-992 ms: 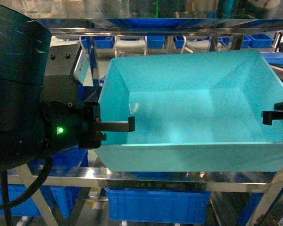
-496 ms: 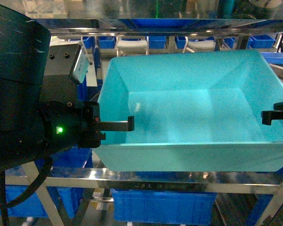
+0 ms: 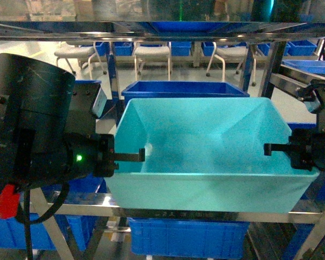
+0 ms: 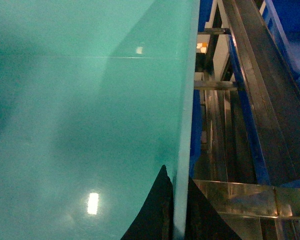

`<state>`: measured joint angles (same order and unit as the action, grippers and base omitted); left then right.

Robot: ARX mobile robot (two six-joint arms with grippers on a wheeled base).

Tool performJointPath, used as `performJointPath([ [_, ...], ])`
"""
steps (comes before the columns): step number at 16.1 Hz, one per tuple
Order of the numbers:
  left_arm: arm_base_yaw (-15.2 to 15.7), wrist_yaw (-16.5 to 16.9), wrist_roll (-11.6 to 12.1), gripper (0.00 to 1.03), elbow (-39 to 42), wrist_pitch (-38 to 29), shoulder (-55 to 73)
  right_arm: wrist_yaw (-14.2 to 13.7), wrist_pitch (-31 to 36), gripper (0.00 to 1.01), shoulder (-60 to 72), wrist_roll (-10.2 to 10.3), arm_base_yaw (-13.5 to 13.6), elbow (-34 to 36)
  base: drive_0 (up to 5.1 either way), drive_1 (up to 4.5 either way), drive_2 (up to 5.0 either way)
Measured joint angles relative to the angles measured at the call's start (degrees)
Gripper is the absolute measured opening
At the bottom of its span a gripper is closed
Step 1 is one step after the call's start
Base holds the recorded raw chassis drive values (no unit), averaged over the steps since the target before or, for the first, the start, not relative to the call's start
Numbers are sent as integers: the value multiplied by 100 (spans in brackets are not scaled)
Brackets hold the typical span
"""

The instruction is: Organize blue bins on left shelf correctly

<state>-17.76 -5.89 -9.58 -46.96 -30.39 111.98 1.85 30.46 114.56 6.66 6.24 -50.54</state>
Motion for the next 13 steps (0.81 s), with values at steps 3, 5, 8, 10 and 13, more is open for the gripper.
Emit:
performJointPath([
  [3, -9, -4, 234, 2, -481, -33, 616, 179, -442, 2, 715, 190, -146, -667, 0, 0, 0],
  [5, 13, 42, 302, 2, -721, 70, 911, 286, -612, 2, 957, 295, -212, -778, 0, 0, 0],
  [8, 116, 155, 407, 2, -1220, 343, 1233, 313, -780, 2, 1141, 428, -221, -1073, 0, 0, 0],
  [10, 175, 168, 452, 2, -1497, 424, 1353, 356, -1010, 2, 1292, 492, -221, -1447, 0, 0, 0],
  [13, 284, 295, 555, 2, -2037, 817, 1808, 461, -1631, 2, 1829, 688, -225, -2124, 0, 0, 0],
])
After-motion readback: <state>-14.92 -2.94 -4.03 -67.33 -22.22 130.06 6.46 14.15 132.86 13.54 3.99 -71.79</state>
